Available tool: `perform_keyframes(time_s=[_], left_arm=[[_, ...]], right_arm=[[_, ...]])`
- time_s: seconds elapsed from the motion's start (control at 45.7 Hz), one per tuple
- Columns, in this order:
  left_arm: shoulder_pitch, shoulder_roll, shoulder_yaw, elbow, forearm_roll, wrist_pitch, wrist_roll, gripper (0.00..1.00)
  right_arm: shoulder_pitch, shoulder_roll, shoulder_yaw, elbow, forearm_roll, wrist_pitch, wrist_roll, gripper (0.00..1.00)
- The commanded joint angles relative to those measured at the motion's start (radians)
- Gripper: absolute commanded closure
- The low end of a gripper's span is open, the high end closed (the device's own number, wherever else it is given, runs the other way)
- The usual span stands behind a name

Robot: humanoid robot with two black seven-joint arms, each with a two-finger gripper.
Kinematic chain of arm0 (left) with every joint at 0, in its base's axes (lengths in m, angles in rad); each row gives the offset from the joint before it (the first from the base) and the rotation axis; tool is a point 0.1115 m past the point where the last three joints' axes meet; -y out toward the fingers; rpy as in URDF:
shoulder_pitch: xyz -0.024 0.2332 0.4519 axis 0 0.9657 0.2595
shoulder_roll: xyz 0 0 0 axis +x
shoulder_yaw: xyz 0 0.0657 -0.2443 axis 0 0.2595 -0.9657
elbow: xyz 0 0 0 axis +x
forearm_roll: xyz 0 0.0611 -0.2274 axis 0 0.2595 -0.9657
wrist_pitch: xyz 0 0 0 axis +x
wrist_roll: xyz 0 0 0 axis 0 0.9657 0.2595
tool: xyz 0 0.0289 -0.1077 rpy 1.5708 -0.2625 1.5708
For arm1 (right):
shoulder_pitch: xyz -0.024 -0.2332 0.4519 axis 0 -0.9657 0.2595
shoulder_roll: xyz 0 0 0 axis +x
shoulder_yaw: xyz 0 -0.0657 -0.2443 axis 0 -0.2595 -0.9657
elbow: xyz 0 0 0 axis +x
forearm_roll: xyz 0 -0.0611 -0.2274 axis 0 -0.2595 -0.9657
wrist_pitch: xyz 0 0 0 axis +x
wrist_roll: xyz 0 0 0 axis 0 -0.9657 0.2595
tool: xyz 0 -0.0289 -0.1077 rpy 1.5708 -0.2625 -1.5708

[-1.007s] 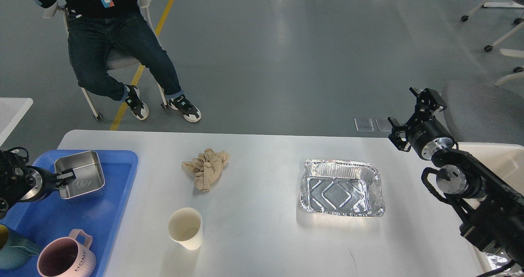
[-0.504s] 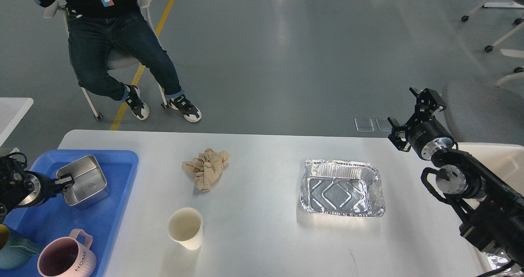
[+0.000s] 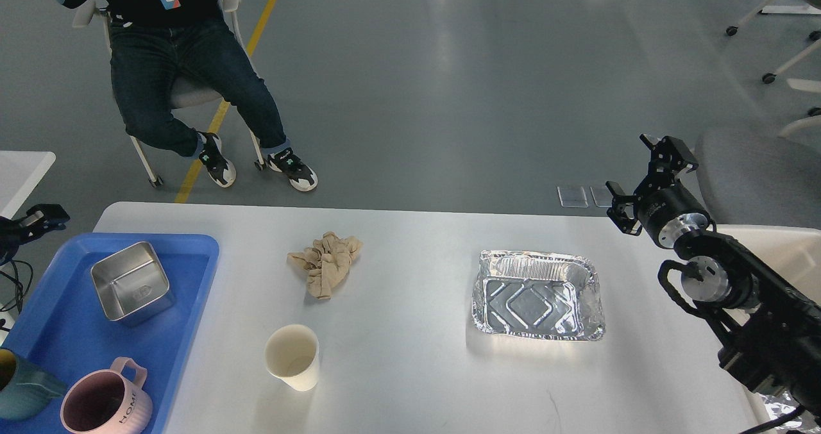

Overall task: Tidy desktop
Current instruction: 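Raise the open left gripper out of the blue tray toward the cloth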

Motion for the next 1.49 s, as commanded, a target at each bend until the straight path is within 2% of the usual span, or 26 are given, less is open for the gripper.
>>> perform_keyframes(time_s=[0.0, 0.044, 0.263, 0.526, 0.591, 0.767, 0.986, 1.073, 1.27, 1.467], left_arm=[[-0.036, 0.008, -0.008, -0.001, -0.004, -0.001, -0.002, 0.03], [-0.045, 0.003, -0.01, 0.0, -0.008, 0.0, -0.015, 0.03], [-0.108, -0.029, -0.063, -0.003, -0.138, 0.0, -0.021, 0.03], [-0.093, -0.104, -0.349, -0.003, -0.583, -0.015, -0.015, 0.03], [-0.072, -0.138, -0.385, -0.003, -0.629, -0.015, -0.004, 0.03], [0.017, -0.207, -0.51, -0.003, -0.728, -0.021, -0.013, 0.03], [0.132, -0.375, -0.798, -0.003, -0.78, -0.043, -0.019, 0.03], [0.179, -0.437, -0.875, -0.003, -0.781, -0.05, -0.019, 0.03], [0.225, -0.578, -1.005, -0.003, -0.812, -0.096, -0.019, 0.03], [0.264, -0.69, -1.145, -0.003, -0.853, -0.101, -0.019, 0.03]], right_arm=[[0.002, -0.004, 0.0, 0.0, 0.001, -0.002, -0.002, 0.0], [0.001, -0.005, 0.0, 0.0, 0.001, -0.005, -0.002, 0.0], [-0.004, -0.008, -0.003, 0.015, -0.001, -0.005, -0.002, 0.0], [-0.004, -0.007, -0.009, 0.015, -0.001, -0.004, 0.0, 0.0], [-0.004, -0.005, -0.011, 0.015, -0.001, -0.004, -0.002, 0.0], [-0.002, -0.008, -0.014, 0.015, -0.004, -0.004, -0.002, 0.0], [-0.005, -0.004, -0.018, 0.015, -0.004, -0.004, -0.002, 0.0], [-0.004, -0.001, -0.02, 0.015, -0.004, -0.004, -0.002, 0.0], [-0.005, 0.002, -0.02, 0.017, -0.004, 0.001, -0.002, 0.0], [-0.007, 0.004, -0.018, 0.029, -0.001, 0.005, -0.002, 0.0]])
